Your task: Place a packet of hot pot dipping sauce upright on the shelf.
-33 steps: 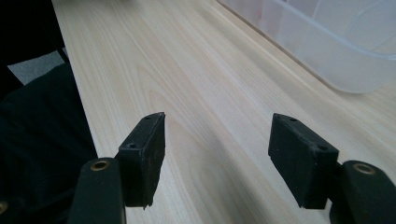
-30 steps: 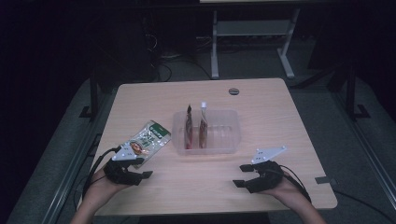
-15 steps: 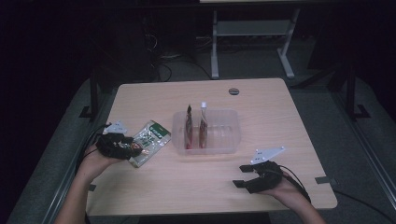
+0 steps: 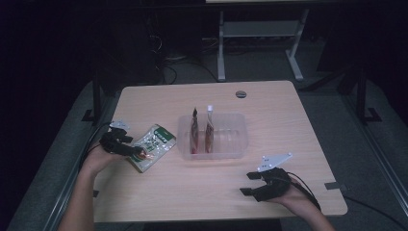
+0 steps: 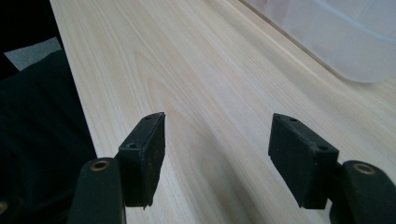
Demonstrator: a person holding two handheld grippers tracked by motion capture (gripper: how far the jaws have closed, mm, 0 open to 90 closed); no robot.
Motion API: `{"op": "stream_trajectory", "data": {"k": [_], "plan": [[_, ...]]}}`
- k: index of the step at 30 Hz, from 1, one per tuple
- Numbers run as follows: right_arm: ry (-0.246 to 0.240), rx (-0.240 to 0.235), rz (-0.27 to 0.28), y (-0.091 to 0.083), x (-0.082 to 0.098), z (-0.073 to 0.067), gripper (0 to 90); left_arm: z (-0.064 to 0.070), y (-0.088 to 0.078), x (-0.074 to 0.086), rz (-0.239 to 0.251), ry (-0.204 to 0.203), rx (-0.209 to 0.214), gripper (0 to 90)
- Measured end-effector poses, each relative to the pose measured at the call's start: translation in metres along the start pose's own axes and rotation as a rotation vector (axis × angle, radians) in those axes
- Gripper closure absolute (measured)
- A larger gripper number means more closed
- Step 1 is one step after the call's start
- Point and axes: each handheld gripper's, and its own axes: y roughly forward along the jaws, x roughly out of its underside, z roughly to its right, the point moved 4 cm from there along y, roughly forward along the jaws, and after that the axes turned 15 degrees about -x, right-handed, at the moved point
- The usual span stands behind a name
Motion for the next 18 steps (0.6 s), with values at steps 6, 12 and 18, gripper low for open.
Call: {"op": "stream_trajectory", "data": {"k": [6,12,18], "plan": [[0.003,0.028,0.006,-0.005,0.005,-0.002,35.8,0.003,0.011,0.001,-0.028,0.014,0.045,21.1],[0.017,0.051,0.011,-0.011,0.012,-0.004,35.8,0.007,0.017,0.002,-0.049,0.007,0.084,18.2],[0.023,0.064,0.018,-0.014,0.015,-0.004,35.8,0.010,0.014,0.003,-0.043,0.040,0.071,26.2]]}}
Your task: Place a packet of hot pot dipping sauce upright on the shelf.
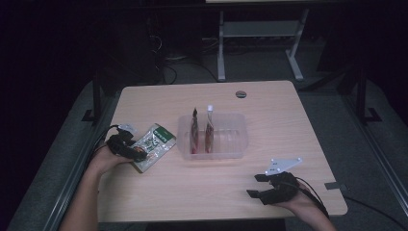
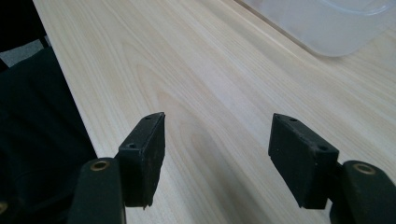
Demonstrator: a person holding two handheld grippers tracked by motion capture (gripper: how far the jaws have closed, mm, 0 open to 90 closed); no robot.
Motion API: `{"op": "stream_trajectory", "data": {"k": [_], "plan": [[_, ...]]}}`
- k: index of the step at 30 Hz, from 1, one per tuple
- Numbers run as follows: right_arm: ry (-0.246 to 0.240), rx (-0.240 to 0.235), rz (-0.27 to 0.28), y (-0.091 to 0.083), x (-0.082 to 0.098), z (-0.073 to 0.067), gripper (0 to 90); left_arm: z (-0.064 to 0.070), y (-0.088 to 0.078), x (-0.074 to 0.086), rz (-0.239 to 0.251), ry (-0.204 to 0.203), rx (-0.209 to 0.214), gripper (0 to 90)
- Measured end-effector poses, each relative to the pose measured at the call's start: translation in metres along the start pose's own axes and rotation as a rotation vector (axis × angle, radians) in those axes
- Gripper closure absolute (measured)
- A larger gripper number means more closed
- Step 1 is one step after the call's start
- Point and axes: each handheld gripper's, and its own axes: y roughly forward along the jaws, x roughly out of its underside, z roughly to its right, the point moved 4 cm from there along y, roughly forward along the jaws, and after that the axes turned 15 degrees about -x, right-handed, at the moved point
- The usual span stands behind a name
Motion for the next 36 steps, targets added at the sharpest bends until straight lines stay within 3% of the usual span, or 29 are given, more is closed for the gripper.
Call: {"op": "stream_trajectory", "data": {"k": [4,9,12,15,22,23,25,27,28,31,32,33,36], "plan": [[-0.009,0.004,0.000,0.000,0.000,-0.002,35.8,-0.003,-0.002,0.002,0.019,-0.053,-0.010,40.8],[-0.011,0.007,-0.004,0.001,-0.001,-0.002,35.8,-0.001,-0.004,0.002,0.014,-0.043,-0.044,57.4],[-0.012,0.009,-0.005,0.001,-0.001,-0.002,35.8,-0.002,-0.005,0.003,0.007,-0.031,-0.047,73.7],[-0.015,0.008,-0.003,0.001,-0.002,-0.002,35.8,-0.002,-0.005,0.002,0.008,-0.042,-0.047,83.1],[-0.020,0.008,-0.005,0.001,-0.002,-0.001,35.8,-0.007,-0.007,0.004,0.024,-0.101,0.014,89.6],[-0.019,0.006,-0.006,0.001,-0.002,-0.001,35.8,-0.007,-0.007,0.004,0.034,-0.125,0.021,89.7],[-0.018,0.006,-0.006,0.001,-0.002,-0.001,35.8,-0.010,-0.010,0.005,0.029,-0.119,0.033,89.7],[-0.017,0.004,-0.004,0.001,-0.002,0.000,35.8,-0.010,-0.013,0.006,0.042,-0.140,0.036,89.8],[-0.014,0.005,-0.003,0.001,-0.002,0.000,35.8,-0.012,-0.016,0.008,0.035,-0.124,0.037,89.8],[-0.014,0.001,-0.003,0.001,-0.004,0.000,35.8,-0.011,-0.024,0.010,0.046,-0.141,0.058,89.8],[-0.020,0.000,-0.003,0.002,-0.004,0.001,35.8,-0.012,-0.027,0.012,0.044,-0.129,0.065,89.8],[-0.020,-0.002,-0.002,0.002,-0.005,0.001,35.8,-0.010,-0.030,0.013,0.061,-0.149,0.075,89.8],[-0.027,-0.011,-0.003,0.004,-0.008,0.002,35.7,-0.007,-0.040,0.019,0.074,-0.139,0.086,89.8]]}}
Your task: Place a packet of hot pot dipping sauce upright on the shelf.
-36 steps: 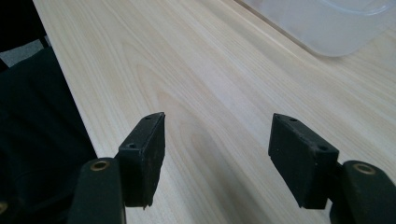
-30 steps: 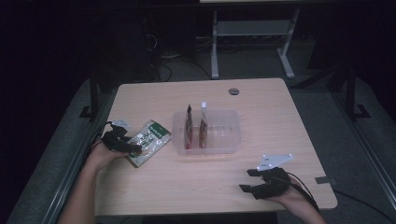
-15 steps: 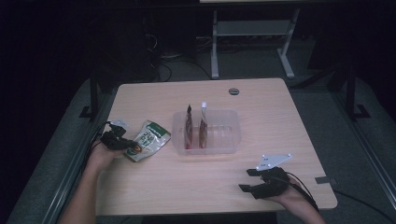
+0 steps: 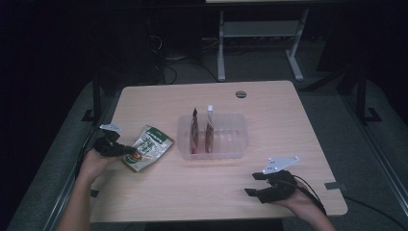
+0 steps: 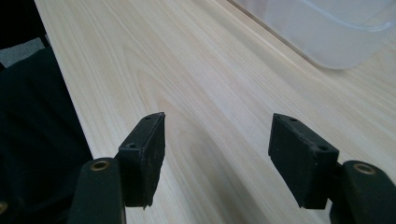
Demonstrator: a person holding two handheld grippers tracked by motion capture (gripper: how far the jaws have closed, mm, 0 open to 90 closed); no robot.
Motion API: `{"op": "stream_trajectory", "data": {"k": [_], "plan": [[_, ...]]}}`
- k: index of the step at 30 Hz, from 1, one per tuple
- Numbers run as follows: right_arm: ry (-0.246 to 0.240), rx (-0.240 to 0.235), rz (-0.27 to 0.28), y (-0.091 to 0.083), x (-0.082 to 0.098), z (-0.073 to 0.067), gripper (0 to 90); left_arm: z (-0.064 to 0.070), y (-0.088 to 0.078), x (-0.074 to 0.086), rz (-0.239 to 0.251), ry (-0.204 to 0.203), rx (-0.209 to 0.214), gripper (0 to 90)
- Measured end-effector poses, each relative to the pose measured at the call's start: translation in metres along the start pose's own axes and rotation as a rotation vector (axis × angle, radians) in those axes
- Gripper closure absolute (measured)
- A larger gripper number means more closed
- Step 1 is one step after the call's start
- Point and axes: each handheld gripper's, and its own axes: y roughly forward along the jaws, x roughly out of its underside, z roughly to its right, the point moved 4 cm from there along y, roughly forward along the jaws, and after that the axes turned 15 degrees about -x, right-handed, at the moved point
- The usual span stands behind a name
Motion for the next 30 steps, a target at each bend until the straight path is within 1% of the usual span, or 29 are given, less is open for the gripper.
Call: {"op": "stream_trajectory", "data": {"k": [1,2,4,6,9,11,12,14,16,17,19,22,23,26,28,29,30], "plan": [[0.011,-0.007,-0.001,0.001,-0.001,0.000,35.6,0.002,-0.004,0.002,0.005,0.009,-0.002,89.8],[0.003,-0.013,-0.002,0.002,-0.002,0.001,35.8,0.003,-0.008,0.004,0.008,0.012,0.005,89.8],[0.014,-0.019,-0.006,0.003,-0.003,0.001,35.9,0.008,-0.014,0.009,0.020,0.006,0.022,89.8],[0.017,-0.026,-0.006,0.004,-0.005,0.003,38.8,0.012,-0.019,0.013,0.029,0.015,0.038,89.8],[0.018,-0.039,-0.008,0.005,-0.008,0.003,39.2,0.024,-0.028,0.019,0.041,0.028,0.065,89.8],[0.021,-0.046,-0.001,0.005,-0.010,0.003,39.1,0.032,-0.033,0.022,0.038,0.047,0.073,89.8],[0.022,-0.049,0.001,0.005,-0.011,0.002,39.1,0.036,-0.035,0.023,0.042,0.050,0.074,89.8],[0.024,-0.050,0.002,0.005,-0.012,0.002,39.0,0.044,-0.038,0.026,0.041,0.076,0.072,89.9],[0.023,-0.054,0.007,0.005,-0.013,0.003,38.8,0.052,-0.041,0.027,0.041,0.091,0.083,89.8],[0.027,-0.058,0.018,0.005,-0.014,0.003,38.2,0.056,-0.043,0.028,0.044,0.100,0.089,89.8],[0.030,-0.074,0.028,0.004,-0.015,0.003,36.8,0.065,-0.046,0.029,0.050,0.114,0.106,89.9],[0.035,-0.088,0.036,0.004,-0.017,0.003,34.3,0.079,-0.047,0.029,0.065,0.152,0.122,89.9],[0.028,-0.100,0.040,0.004,-0.017,0.003,33.2,0.084,-0.047,0.028,0.070,0.165,0.130,89.9],[0.032,-0.114,0.065,0.002,-0.020,0.003,33.0,0.099,-0.046,0.024,0.082,0.198,0.176,89.9],[0.041,-0.116,0.068,0.003,-0.020,0.003,33.3,0.110,-0.044,0.020,0.097,0.225,0.205,89.9],[0.047,-0.119,0.065,0.004,-0.020,0.003,33.5,0.116,-0.044,0.018,0.098,0.228,0.225,89.9],[0.046,-0.124,0.060,0.005,-0.019,0.003,33.5,0.121,-0.042,0.016,0.106,0.249,0.236,89.9]]}}
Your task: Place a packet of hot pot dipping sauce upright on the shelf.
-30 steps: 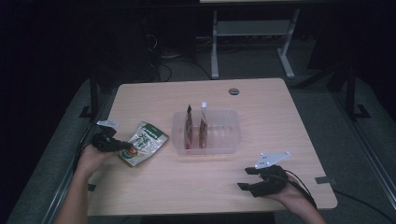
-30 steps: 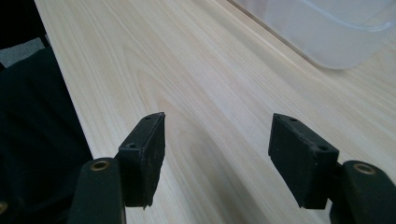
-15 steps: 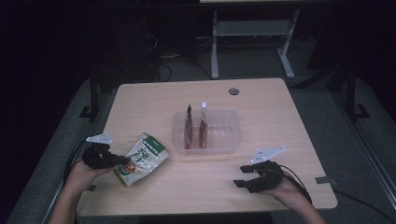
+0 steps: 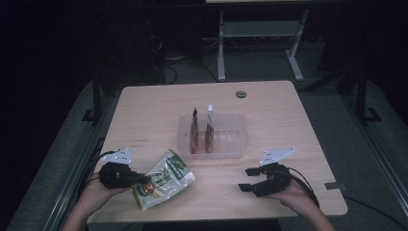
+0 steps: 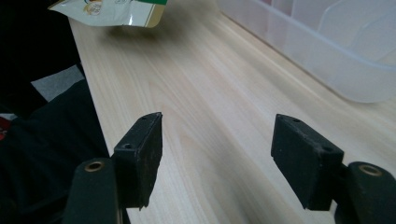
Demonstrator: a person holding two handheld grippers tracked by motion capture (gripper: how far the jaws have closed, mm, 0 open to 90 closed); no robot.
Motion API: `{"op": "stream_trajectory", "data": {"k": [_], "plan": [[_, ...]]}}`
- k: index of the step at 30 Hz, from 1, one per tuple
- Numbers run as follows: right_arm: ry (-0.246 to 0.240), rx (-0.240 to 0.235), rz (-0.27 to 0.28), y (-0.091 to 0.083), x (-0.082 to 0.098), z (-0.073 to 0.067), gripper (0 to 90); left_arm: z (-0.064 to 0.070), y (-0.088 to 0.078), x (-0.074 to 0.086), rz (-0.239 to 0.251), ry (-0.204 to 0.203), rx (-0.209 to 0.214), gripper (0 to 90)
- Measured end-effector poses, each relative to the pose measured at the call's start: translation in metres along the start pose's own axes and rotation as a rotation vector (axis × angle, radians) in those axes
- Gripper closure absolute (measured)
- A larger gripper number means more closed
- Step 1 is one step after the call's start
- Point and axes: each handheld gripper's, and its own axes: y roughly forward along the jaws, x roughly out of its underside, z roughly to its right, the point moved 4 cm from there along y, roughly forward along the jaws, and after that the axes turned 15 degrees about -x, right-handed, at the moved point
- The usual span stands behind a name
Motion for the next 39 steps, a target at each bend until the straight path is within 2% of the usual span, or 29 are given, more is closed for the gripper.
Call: {"op": "stream_trajectory", "data": {"k": [2,6,14,20,23,29,33,39], "plan": [[0.004,-0.013,-0.009,0.002,0.001,0.000,33.5,0.009,0.005,-0.006,-0.002,0.029,0.028,89.9],[0.016,-0.035,-0.015,0.005,0.001,0.001,34.4,0.024,0.014,-0.018,0.012,0.075,0.051,90.0],[0.032,-0.082,-0.010,0.010,-0.001,0.000,33.7,0.046,0.028,-0.039,0.047,0.136,0.124,89.9],[0.030,-0.149,0.003,0.017,-0.006,-0.006,33.6,0.060,0.043,-0.051,0.053,0.194,0.152,89.9],[0.024,-0.173,-0.001,0.021,-0.009,-0.008,37.2,0.066,0.047,-0.054,0.056,0.218,0.168,90.0],[0.007,-0.245,0.009,0.030,-0.016,-0.012,43.9,0.074,0.048,-0.056,0.067,0.233,0.180,90.0],[-0.001,-0.272,0.005,0.034,-0.018,-0.014,45.8,0.076,0.048,-0.058,0.071,0.242,0.177,90.0],[0.002,-0.310,0.016,0.034,-0.018,-0.015,54.2,0.077,0.049,-0.059,0.077,0.238,0.173,90.0]]}}
